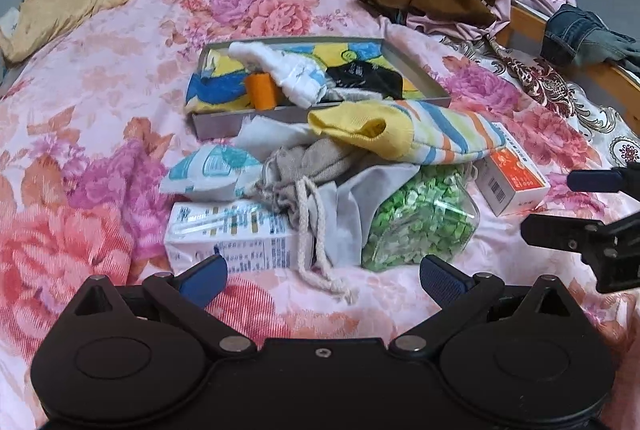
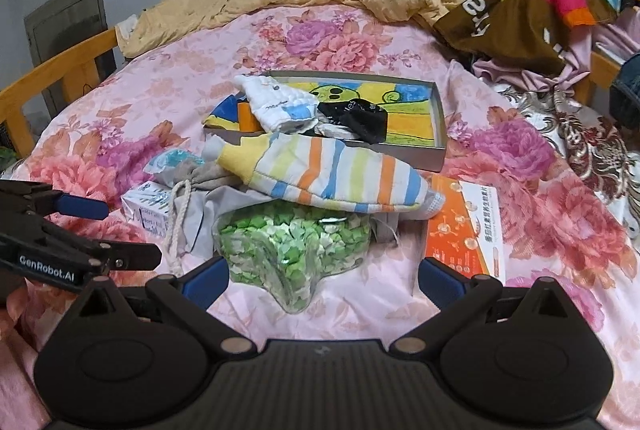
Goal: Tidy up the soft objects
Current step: 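Reach the right gripper to the striped sock while the left gripper reaches the grey cloth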
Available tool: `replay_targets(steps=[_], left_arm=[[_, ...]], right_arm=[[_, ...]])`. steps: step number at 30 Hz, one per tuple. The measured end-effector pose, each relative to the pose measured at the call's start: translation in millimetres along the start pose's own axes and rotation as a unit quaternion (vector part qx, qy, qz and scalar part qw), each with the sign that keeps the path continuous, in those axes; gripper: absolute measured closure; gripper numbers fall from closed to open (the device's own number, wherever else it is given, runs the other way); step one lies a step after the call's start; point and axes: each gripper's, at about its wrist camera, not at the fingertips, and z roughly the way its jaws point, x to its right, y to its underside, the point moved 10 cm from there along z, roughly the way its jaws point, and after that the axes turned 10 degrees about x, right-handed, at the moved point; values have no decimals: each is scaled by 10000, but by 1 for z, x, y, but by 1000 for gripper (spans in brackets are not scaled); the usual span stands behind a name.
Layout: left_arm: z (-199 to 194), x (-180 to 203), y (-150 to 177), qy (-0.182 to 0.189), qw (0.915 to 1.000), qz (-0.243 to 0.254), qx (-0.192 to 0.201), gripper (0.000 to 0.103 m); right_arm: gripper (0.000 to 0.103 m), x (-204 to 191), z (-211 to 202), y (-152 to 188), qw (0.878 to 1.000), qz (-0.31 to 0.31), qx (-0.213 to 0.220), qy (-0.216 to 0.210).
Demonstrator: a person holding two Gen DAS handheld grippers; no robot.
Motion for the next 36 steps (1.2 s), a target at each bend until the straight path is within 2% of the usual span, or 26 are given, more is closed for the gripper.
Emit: replay_targets(steps=[9, 13, 17, 19, 23, 29, 33, 36], left_arm=[[16, 19, -8, 153, 9957, 851, 321, 1], [14, 29, -13, 256, 9895, 1292, 588, 1], [19, 39, -14, 483, 9829, 1642, 682, 2], [23, 43, -14, 609, 9804, 1742, 695, 6], [31, 43, -17, 857, 9800, 1650, 715, 14], [43, 42, -30, 1371, 9816, 1060, 803, 24], [54, 44, -32, 1553, 9819, 851, 671, 31], [61, 41, -32, 1593, 9849, 489, 471, 31]], right_arm=[[0, 6, 27, -30, 9987, -186, 412, -222], [0, 14, 40, -37, 9987, -64, 435, -251], [0, 14, 49, -39, 9982, 27, 418, -418], [0, 13, 54, -40, 9980, 22, 418, -473], [0, 11, 62, -43, 9974, 45, 422, -586], [0, 14, 76, -50, 9964, 225, 427, -698], [0, 16, 86, -51, 9961, 331, 365, -733], [0, 17, 93, -49, 9959, 420, 249, -759]])
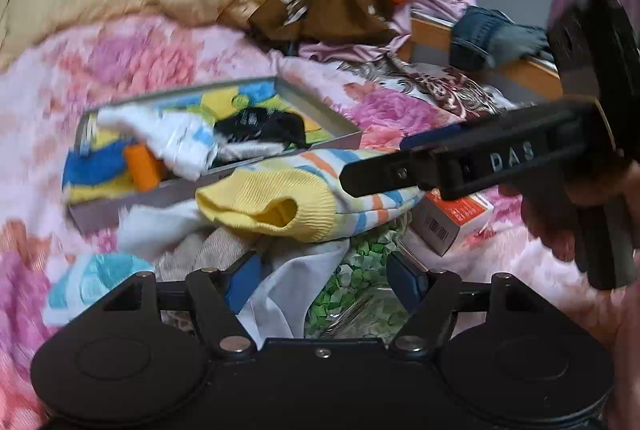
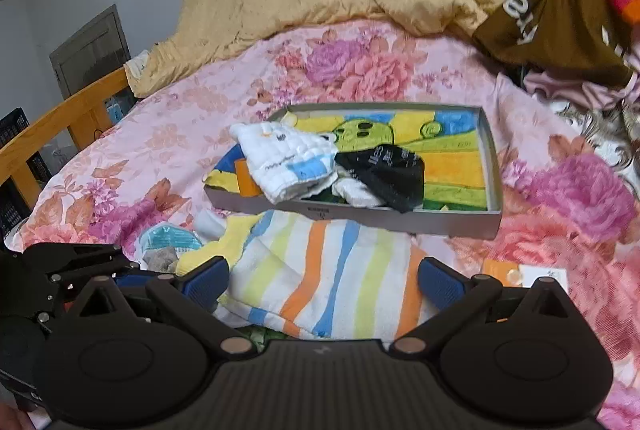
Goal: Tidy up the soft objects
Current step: 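Reach the right gripper to the striped sock while the left gripper reaches the grey cloth, then close the right gripper on the striped sock while the left gripper grasps the grey cloth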
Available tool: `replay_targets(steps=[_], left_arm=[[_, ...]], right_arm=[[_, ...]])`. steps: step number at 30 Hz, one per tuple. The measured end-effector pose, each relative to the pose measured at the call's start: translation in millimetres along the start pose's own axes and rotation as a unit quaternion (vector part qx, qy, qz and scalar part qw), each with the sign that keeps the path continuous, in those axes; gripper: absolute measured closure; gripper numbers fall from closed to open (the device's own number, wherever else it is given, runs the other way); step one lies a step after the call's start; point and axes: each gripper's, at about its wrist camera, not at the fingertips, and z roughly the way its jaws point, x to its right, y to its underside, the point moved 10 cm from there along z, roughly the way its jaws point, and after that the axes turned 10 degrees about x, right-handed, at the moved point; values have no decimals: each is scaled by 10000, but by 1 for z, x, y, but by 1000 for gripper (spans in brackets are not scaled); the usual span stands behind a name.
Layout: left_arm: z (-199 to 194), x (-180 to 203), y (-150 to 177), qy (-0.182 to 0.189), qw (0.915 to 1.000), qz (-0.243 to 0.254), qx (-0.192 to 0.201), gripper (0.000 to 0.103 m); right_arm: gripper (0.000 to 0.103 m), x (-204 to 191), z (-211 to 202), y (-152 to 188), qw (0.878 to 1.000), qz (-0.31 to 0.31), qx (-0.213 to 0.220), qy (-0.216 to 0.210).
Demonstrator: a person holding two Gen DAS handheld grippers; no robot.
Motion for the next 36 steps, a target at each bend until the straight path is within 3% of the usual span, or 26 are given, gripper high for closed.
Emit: replay_targets(steps=[6, 11, 19, 25, 29, 30, 36], left_arm=[[6, -12, 3, 7, 9974, -696, -193, 31], [12, -18, 7, -37, 9950, -948, -306, 33], [13, -31, 8, 18, 9853, -1679, -331, 50], [13, -32, 9, 72, 9820, -1859, -329, 58], [13, -36, 9, 106, 9771, -2101, -320, 66], [13, -36, 9, 125, 9760, -2151, -313, 70], [11, -34, 7, 74, 9766, -2131, -272, 81]], right_arm=[[1, 0, 8, 4, 9999, -18, -104, 67], [1, 1, 11, 9, 9995, -128, -202, 202], [8, 4, 13, 16, 9986, -117, -416, 301], [13, 5, 13, 19, 9982, 13, -538, 275], [22, 7, 12, 19, 9978, 165, -575, 278], [28, 9, 11, 19, 9977, 201, -578, 301], [45, 8, 10, 18, 9978, 229, -569, 268]])
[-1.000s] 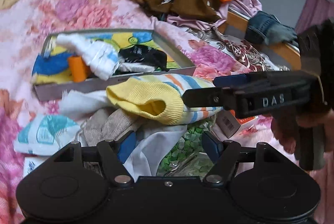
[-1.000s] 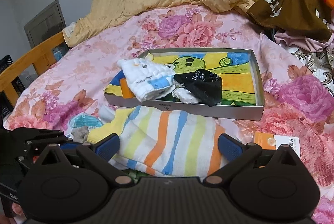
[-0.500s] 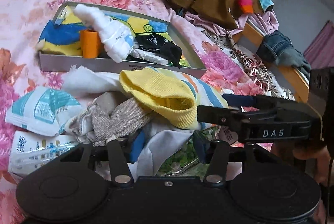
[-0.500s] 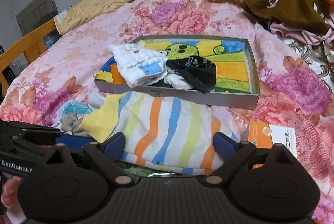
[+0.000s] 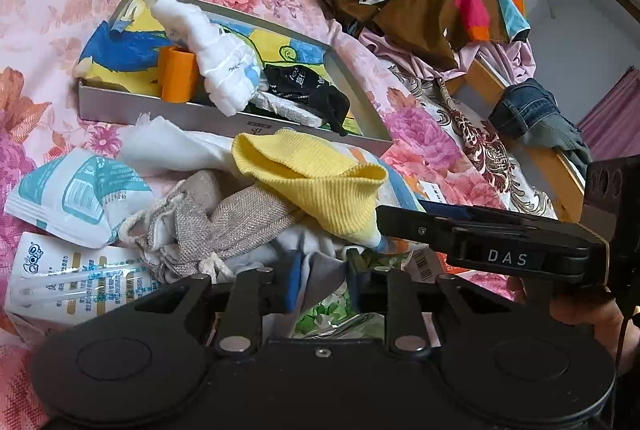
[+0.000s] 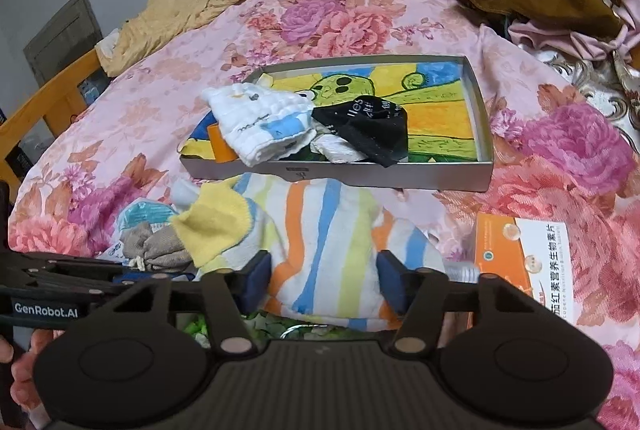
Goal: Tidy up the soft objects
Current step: 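Close the right gripper on the striped sock while the left gripper grasps the grey cloth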
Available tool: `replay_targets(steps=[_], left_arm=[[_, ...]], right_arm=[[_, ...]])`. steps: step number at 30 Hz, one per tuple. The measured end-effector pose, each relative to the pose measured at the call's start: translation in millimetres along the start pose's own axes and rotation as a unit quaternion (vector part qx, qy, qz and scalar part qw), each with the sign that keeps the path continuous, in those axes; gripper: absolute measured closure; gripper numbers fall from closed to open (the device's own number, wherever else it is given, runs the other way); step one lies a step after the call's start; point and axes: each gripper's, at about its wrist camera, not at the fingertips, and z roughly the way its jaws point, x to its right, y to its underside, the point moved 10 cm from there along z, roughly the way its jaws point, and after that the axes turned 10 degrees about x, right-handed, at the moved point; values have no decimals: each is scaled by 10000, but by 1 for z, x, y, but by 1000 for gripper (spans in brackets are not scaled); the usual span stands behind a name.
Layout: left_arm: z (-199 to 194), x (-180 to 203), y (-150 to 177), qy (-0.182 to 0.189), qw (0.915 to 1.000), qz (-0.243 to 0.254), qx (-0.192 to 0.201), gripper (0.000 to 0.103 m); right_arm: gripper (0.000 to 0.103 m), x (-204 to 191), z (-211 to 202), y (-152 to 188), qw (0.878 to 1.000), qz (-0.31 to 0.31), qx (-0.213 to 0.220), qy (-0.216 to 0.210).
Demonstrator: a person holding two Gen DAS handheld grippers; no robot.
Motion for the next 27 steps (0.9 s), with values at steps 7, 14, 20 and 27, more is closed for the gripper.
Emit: replay_targets(steps=[7, 14, 20, 27], left_arm=[[-6, -3, -3, -234, 9996, -53, 115, 95], [-21, 11, -6, -219, 9993, 28, 293, 96], [-41, 32, -11, 21, 9987, -15, 519, 97], [-67, 50, -22, 274, 9953, -106, 927, 97]], right_arm=[[76, -1, -3, -1, 9998, -145, 89, 126], [86, 0, -18, -4, 9991, -256, 230, 240], [88, -1, -40, -12, 9974, -382, 524, 325], [88, -3, -71, -28, 9900, -656, 1133, 517]])
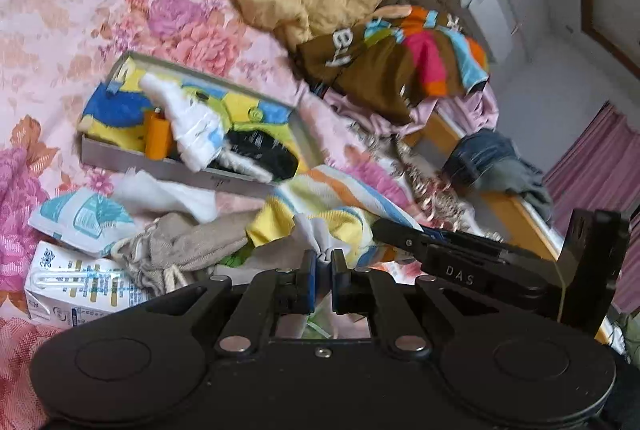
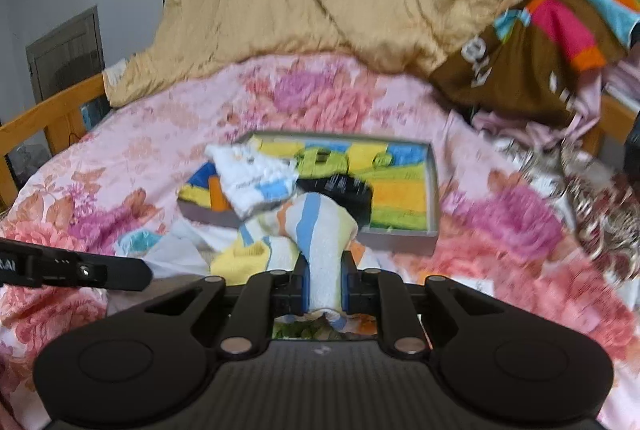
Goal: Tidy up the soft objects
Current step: 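Close the right gripper on the striped sock while the left gripper grasps the grey cloth, then lift the striped sock and grey cloth and carry both over the tray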
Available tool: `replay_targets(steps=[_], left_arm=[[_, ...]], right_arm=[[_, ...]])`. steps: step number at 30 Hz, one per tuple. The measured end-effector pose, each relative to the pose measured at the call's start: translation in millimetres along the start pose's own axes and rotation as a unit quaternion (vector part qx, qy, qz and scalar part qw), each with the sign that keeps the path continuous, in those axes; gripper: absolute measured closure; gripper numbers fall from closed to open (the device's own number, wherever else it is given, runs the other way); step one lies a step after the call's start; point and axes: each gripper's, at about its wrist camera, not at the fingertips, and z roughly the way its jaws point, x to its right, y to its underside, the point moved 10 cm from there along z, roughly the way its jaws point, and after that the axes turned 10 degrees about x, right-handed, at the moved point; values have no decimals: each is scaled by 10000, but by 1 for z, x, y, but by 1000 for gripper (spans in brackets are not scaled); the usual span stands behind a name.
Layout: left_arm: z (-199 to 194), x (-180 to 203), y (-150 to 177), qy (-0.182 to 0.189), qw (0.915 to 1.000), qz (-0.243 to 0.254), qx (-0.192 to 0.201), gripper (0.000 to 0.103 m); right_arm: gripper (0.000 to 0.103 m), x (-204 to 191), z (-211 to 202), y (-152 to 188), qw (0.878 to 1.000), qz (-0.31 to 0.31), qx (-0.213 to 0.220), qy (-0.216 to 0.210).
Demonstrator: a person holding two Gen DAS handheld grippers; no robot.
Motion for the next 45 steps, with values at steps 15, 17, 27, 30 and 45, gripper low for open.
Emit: replay_targets(steps=[15, 17, 27, 30, 45], left_arm=[[-14, 15, -55, 145, 9968, -92, 786, 96], [-10, 19, -66, 116, 9963, 55, 848, 96], [60, 17, -121, -110, 9930, 437, 1093, 96], [86, 12, -130, -167, 9928, 432, 1109, 96], [186, -23, -132, -577, 9938, 255, 915, 96]], right_arm=[[88, 14, -26, -51, 9911, 64, 1330, 60], [88, 16, -20, -58, 9892, 66, 1460, 50], [88, 39, 44, -79, 9873, 220, 1575, 34], [88, 49, 63, -83, 9871, 353, 1562, 54], [87, 84, 128, -67, 9914, 664, 1113, 206]])
